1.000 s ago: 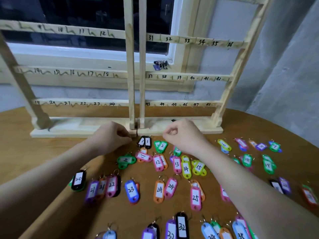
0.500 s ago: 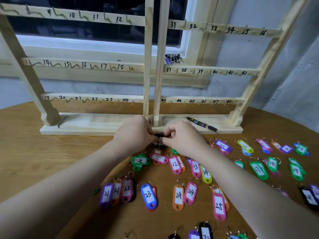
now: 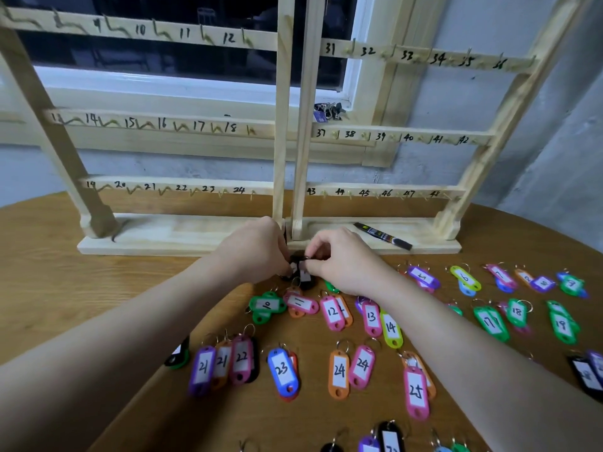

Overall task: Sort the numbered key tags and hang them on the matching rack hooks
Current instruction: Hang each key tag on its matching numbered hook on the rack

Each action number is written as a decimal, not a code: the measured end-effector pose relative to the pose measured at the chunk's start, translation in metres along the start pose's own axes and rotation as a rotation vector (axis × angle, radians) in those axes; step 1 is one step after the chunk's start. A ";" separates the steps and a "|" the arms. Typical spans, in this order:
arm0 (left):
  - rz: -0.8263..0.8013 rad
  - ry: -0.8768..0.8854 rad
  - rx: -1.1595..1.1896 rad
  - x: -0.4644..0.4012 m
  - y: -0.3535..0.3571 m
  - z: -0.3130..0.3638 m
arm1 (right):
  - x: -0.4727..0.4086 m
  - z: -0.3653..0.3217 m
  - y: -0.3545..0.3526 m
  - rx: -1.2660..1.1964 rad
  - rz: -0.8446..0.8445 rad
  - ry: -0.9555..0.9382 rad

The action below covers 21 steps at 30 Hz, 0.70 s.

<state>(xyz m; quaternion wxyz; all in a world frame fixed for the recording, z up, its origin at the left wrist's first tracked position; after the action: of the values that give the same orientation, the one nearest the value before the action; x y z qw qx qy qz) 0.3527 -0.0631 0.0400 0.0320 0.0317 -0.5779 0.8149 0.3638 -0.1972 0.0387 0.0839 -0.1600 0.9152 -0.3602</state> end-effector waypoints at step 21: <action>-0.111 -0.060 -0.054 0.008 0.003 -0.018 | 0.024 -0.009 -0.028 -0.328 0.096 -0.031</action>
<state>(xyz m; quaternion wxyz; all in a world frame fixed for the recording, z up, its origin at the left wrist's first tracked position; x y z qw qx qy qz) 0.3444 -0.0468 0.0319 0.0606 0.0870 -0.5978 0.7946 0.3451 -0.2195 0.0632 0.0880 -0.1333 0.9668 -0.1993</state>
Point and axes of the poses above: each hand's wrist, its own x-axis away from the middle knuckle, its own y-axis out of the palm, z = x × y, the point moved 10 cm from there along -x, towards the middle knuckle, and after that the axes turned 10 degrees about -x, right-handed, at the moved point
